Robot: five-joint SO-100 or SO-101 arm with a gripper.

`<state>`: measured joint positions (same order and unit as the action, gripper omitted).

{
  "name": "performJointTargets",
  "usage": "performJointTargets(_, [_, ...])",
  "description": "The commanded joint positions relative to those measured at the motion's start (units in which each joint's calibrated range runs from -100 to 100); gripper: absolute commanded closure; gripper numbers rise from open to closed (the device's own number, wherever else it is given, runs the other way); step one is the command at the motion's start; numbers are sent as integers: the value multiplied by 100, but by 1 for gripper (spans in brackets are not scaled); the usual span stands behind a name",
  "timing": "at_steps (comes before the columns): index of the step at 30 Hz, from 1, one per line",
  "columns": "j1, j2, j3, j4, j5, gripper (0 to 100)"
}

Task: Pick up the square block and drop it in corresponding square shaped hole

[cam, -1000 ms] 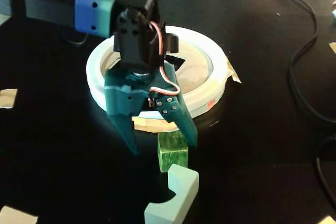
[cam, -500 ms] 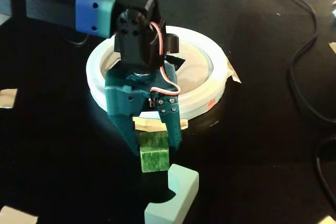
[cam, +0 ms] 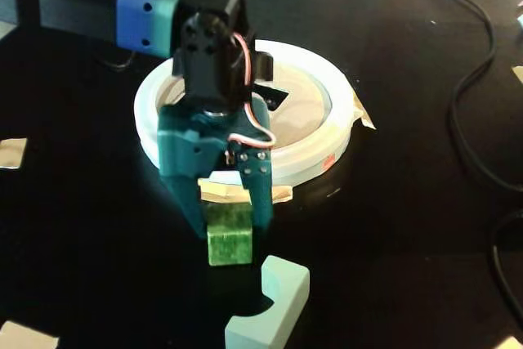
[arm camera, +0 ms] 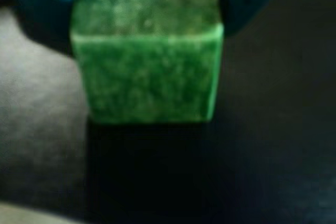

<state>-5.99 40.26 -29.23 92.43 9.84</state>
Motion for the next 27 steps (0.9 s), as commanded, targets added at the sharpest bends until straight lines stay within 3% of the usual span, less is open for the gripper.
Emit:
performJointTargets(1, [-12, -1146, -419, 506, -29, 73])
performJointTargets(7, [-225, -1917, -419, 757, -322, 73])
performJointTargets(17, [-1723, -3072, -364, 757, -1348, 72])
performJointTargets(27, [-3046, -3036, -119, 757, -2427, 72])
